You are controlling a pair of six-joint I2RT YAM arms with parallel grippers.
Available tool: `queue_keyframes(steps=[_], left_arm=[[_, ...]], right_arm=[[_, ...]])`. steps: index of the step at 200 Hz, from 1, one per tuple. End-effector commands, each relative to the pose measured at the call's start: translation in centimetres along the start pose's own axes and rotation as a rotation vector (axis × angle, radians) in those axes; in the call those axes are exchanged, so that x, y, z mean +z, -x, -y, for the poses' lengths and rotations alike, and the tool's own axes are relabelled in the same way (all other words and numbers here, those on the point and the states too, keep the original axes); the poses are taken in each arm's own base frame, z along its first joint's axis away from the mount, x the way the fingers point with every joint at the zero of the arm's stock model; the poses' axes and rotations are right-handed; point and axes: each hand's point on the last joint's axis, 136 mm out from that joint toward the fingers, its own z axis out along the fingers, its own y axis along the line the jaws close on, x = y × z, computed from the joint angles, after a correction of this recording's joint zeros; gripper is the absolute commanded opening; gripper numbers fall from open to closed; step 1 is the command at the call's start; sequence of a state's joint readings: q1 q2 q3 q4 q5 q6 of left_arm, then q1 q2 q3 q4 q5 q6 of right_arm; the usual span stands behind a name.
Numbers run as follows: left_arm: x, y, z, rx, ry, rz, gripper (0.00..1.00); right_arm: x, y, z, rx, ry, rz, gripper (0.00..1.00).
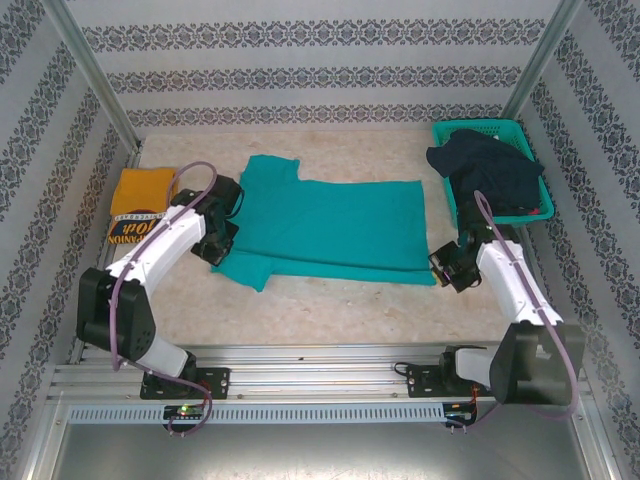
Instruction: Fold and stack the t-shirts
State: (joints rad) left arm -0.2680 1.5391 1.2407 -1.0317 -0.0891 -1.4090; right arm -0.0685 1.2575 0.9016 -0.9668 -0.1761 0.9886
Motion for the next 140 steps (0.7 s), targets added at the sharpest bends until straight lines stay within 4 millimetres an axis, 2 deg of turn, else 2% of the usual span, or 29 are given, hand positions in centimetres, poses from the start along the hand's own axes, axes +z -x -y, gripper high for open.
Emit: queue_keyframes(steps=[1,77,140], left_arm=[[-0.3,1.6,-0.3,0.071,0.066,0.044,0.0],[1.3,2.7,4.2,0.107,0.056,0.008,0.0],[2.1,3.6,5.2,0.098,0.076,-0.006,0.0]], right_arm=[[0.0,1.6,-1.2,-0.019,-0.004,0.037,0.0],[1.3,4.1,-4.4,-0.042,-0.029,0.032,0.0],[2.6,6.1,-7.1,-0.048,-0.038,0.021,0.0]])
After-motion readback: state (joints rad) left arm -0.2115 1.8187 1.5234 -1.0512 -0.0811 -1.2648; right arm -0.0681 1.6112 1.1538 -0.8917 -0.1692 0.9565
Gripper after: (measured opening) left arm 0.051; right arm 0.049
